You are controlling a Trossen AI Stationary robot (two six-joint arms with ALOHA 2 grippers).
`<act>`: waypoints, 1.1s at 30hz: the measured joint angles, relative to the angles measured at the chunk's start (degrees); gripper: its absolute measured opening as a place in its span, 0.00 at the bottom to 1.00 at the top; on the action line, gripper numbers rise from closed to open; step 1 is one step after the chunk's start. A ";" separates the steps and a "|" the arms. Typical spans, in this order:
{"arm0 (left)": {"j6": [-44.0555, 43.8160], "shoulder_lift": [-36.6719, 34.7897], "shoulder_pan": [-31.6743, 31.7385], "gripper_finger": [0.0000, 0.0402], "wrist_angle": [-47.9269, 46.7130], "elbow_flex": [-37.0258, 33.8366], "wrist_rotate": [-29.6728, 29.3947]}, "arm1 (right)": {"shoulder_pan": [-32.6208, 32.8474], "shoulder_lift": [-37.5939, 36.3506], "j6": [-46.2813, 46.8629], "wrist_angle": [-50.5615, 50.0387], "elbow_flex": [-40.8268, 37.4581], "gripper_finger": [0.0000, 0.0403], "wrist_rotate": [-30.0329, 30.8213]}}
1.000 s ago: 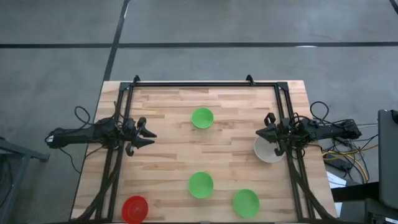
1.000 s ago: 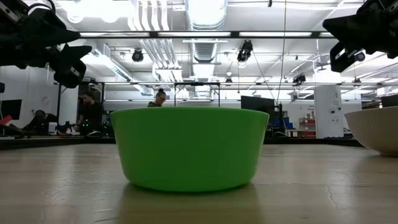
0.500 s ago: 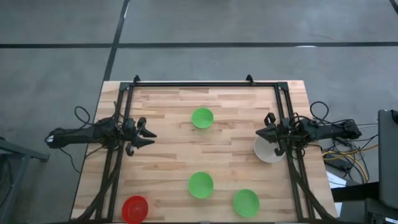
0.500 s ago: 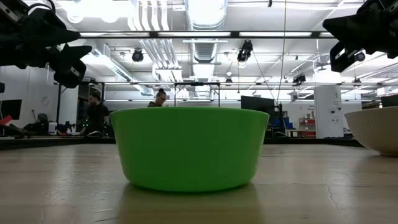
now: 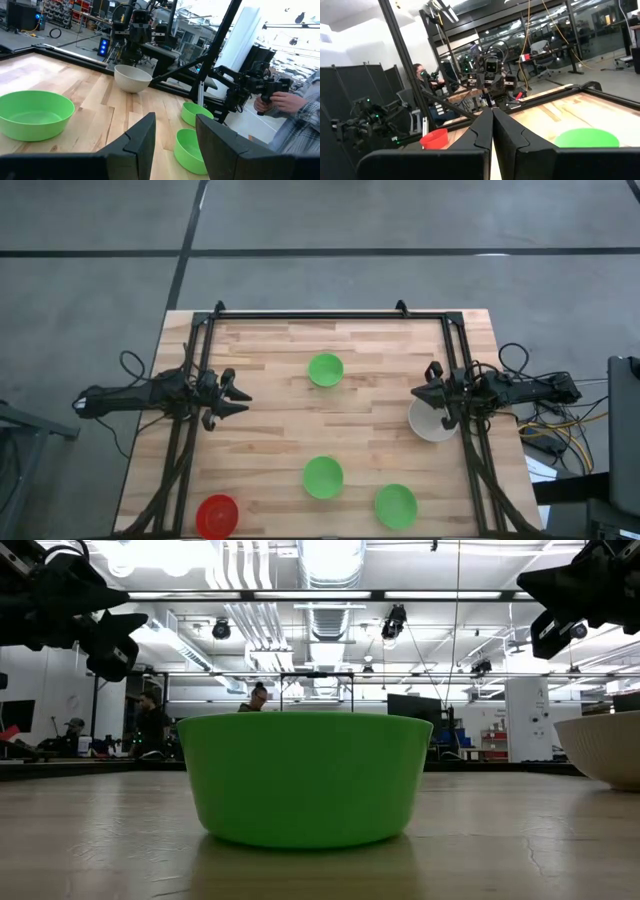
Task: Nest bowls inside each other
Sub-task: Stack the top green bowl on top of the white bowl
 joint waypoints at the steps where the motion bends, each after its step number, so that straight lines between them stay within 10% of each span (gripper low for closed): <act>1: 0.00 0.00 0.00 0.36 -0.02 0.00 0.00 | -0.02 0.01 0.03 0.00 0.00 0.02 0.02; 33: 0.00 0.02 0.02 0.36 -0.02 0.00 0.00 | -0.02 1.23 3.02 -3.75 5.29 0.02 -1.64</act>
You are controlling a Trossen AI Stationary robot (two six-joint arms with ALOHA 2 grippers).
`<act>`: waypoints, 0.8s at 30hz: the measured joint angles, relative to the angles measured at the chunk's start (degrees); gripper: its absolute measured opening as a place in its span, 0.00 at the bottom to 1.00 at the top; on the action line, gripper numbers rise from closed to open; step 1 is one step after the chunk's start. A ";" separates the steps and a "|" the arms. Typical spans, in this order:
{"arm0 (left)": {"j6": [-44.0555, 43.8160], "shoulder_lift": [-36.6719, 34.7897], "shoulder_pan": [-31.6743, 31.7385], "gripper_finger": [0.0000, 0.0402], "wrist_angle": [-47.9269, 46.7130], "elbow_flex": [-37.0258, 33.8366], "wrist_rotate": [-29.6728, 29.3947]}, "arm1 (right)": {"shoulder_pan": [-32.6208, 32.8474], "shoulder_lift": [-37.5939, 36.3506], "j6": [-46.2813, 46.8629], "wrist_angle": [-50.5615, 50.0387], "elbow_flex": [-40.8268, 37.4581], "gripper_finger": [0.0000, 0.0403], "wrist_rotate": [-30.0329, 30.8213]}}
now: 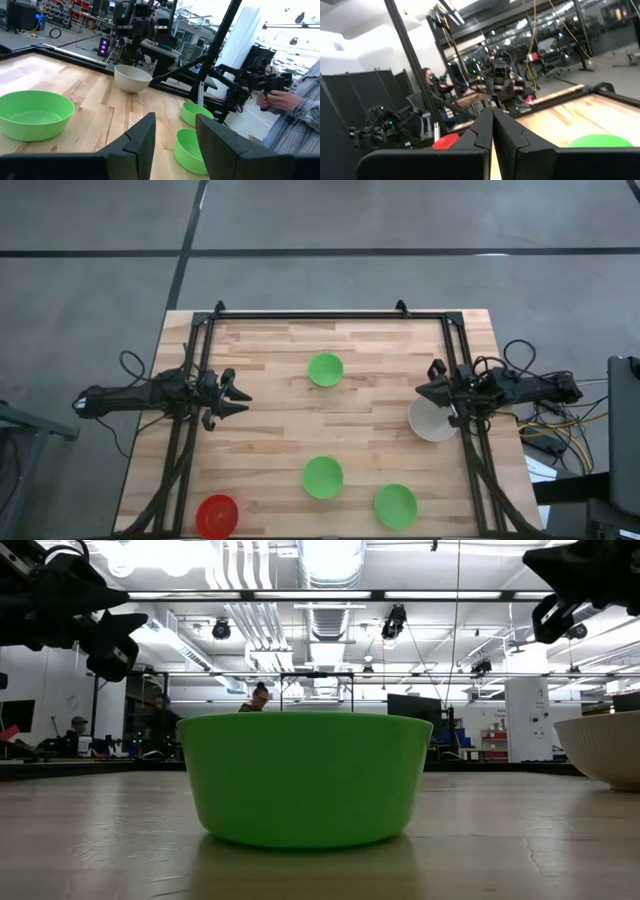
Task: Nest bowls inside each other
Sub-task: Stack the top green bowl on top of the white bowl
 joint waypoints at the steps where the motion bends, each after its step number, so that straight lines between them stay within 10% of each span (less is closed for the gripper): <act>1: -0.01 0.00 -0.01 0.36 0.01 0.00 0.00 | 0.00 0.62 0.41 -0.89 0.90 0.02 0.27; 24: -0.02 -0.01 -0.02 0.36 0.02 0.00 0.00 | -1.49 33.66 0.20 -17.32 32.83 0.02 7.86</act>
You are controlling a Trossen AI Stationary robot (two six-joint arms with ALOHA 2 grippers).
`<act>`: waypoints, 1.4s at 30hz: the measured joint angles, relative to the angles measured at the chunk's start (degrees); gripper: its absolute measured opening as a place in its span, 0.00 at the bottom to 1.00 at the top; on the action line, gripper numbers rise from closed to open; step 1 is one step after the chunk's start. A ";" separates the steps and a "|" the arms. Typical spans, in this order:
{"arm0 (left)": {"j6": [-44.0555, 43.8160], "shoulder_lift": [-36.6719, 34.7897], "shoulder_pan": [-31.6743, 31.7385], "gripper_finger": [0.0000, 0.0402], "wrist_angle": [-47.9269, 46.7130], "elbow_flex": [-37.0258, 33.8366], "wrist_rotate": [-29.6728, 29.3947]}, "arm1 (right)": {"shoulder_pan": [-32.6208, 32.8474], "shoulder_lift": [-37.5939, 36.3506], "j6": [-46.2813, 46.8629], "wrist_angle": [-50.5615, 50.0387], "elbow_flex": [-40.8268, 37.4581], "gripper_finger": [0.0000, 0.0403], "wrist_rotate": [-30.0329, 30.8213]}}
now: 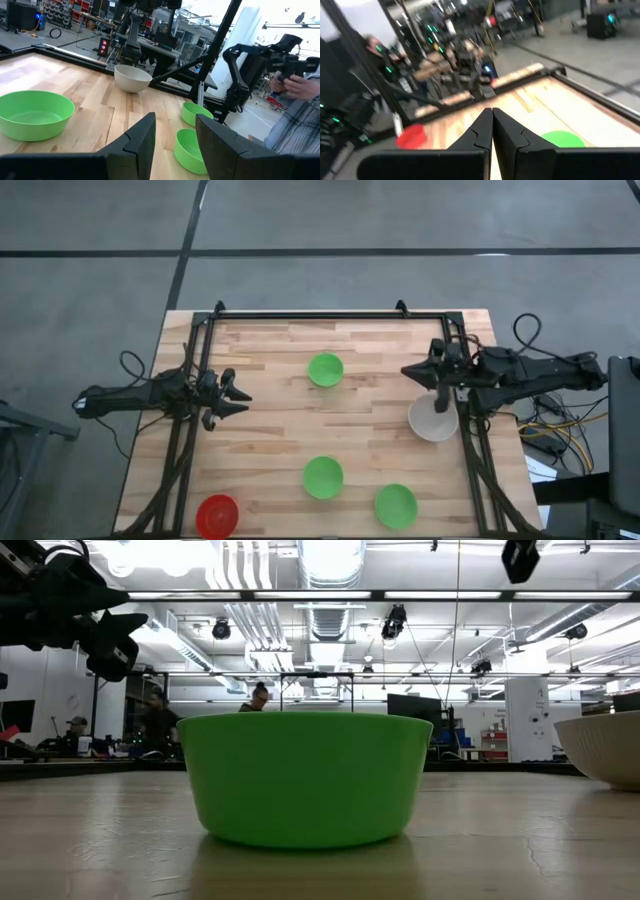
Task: Nest bowls inside each other
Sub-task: Stack the top green bowl on top of the white bowl
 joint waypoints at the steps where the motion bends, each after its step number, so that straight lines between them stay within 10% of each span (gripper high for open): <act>1: 0.02 0.00 0.00 0.36 0.00 0.00 0.00 | -0.41 1.59 0.03 -1.57 1.24 0.02 -0.15; 11: 0.02 0.00 0.00 0.36 0.00 0.00 0.00 | -3.74 13.08 1.94 -2.55 8.07 0.02 -3.20; 31: 0.02 0.01 0.02 0.36 -0.01 0.00 0.00 | -17.40 37.13 6.76 -7.12 20.11 0.02 -30.87; 42: 0.02 0.02 0.02 0.36 -0.02 -0.02 0.00 | -19.46 55.05 -0.68 -24.70 37.50 0.02 -31.95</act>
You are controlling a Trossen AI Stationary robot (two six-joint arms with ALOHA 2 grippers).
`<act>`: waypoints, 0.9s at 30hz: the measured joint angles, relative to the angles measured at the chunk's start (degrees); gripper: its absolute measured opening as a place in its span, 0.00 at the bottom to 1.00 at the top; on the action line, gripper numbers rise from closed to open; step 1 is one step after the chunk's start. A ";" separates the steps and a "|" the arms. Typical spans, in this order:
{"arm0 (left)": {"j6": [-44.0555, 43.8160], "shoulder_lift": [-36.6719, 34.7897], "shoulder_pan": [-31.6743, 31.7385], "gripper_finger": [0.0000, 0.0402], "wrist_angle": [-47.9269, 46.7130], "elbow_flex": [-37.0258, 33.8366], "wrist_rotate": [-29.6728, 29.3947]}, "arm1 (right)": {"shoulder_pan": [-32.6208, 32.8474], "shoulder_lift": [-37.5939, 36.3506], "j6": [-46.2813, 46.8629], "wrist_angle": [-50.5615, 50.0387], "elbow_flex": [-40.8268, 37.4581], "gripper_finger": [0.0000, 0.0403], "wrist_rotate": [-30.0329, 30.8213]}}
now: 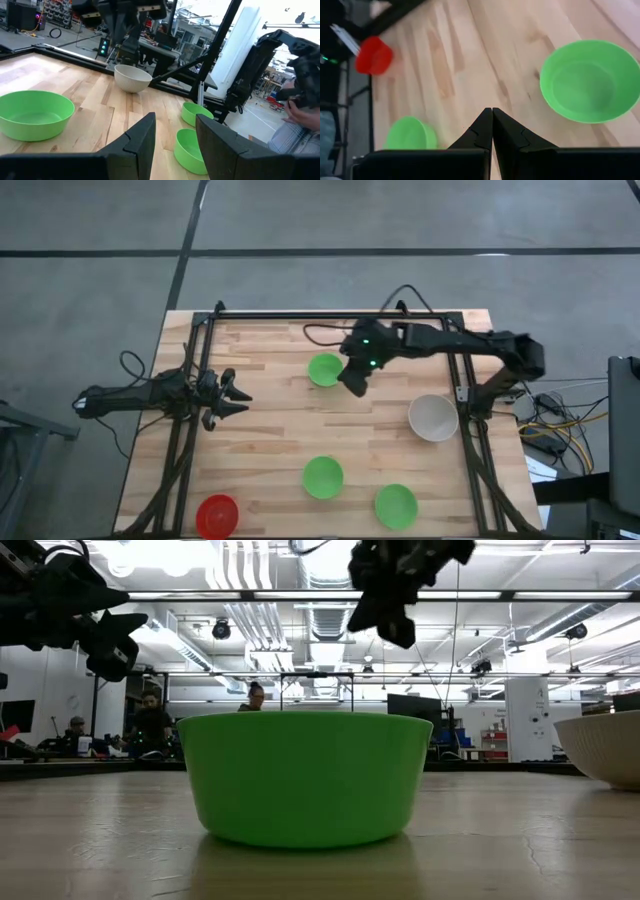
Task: Nest bowls inside each other
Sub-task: Stack the top green bowl on top of the white bowl
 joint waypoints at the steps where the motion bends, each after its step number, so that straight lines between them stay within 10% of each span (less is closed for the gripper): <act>1: -0.02 -0.02 0.00 0.36 0.00 0.00 0.00 | -0.16 1.40 -0.40 -1.18 1.41 0.02 0.00; 27: 0.00 -0.02 -0.02 0.36 0.00 0.02 0.00 | -7.49 12.26 -4.90 -3.34 6.69 0.27 -7.30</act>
